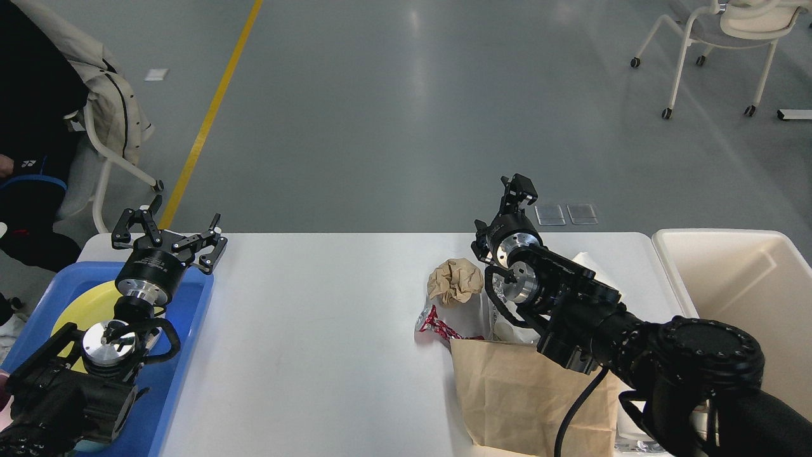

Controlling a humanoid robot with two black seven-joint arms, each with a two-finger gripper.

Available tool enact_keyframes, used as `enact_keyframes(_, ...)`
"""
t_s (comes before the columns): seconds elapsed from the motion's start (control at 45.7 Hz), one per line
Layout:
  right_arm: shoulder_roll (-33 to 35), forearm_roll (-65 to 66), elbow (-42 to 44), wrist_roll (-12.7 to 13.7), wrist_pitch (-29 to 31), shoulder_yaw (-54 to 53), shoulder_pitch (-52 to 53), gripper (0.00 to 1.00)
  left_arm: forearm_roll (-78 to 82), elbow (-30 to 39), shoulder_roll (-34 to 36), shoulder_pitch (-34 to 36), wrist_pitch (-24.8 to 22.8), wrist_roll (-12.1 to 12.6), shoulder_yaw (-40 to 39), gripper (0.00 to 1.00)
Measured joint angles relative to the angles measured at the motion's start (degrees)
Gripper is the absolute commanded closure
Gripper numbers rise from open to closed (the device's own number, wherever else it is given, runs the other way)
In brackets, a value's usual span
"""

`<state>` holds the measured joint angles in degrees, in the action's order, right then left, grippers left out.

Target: Tidy desktop

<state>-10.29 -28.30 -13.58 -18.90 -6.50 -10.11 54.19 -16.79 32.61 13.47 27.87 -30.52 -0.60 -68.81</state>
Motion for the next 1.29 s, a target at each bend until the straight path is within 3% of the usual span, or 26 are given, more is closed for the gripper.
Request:
enact_keyframes(0.219,0.00,0.00,0.02,0.00,0.00,0.00,0.00,0.00,-0.06,0.00,-0.29,-0.78,-1.77,-1.86,-0.02,0.03)
enact_keyframes(1.292,0.00,0.00,-0.04,0.00,0.00,0.00,0.04,0.00,-0.08,-0.02,-1.12,-1.68,-3.95,-1.95,-0.18,0.03)
